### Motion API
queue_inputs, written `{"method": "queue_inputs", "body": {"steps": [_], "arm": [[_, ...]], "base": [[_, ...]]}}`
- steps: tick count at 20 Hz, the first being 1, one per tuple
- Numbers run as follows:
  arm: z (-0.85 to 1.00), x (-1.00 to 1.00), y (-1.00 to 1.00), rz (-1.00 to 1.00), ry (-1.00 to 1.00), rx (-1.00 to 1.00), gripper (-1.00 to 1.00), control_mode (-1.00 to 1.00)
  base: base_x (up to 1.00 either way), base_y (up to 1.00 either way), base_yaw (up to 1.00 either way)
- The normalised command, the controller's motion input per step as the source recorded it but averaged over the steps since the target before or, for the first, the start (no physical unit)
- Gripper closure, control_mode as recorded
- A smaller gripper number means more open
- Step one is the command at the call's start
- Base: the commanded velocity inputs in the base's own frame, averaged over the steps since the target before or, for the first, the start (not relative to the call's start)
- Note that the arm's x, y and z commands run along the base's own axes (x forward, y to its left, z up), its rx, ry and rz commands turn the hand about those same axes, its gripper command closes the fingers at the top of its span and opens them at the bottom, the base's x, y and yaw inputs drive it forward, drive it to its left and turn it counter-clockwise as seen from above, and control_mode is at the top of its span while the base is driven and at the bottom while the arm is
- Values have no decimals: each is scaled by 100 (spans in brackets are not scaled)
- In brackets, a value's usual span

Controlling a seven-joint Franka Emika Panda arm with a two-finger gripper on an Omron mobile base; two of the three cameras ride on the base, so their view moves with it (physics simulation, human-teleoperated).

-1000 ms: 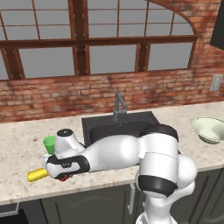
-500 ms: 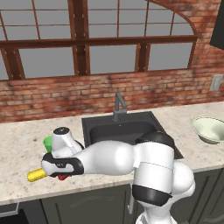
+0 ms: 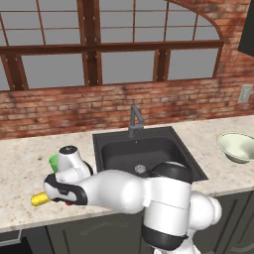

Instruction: Remove the bell pepper and corn from the sink. Then move the bowl and cup from the counter to the sink for washing.

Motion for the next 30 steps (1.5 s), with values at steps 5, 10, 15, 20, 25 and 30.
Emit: {"method": "queue_inputs", "body": {"steps": [5, 10, 15, 20, 25, 30], "arm": [[-18, 1, 0, 0, 0, 0, -100, -100], [-17, 1, -5, 0, 0, 0, -100, -100], [-22, 0, -13, 0, 0, 0, -100, -100], [-17, -1, -14, 0, 0, 0, -100, -100], [-1, -5, -17, 0, 0, 2, -100, -100], [-5, -7, -21, 0, 0, 1, -100, -100]], "base": [[0, 0, 0], [0, 0, 0], [0, 0, 0], [0, 0, 0], [0, 0, 0], [0, 0, 0]]}}
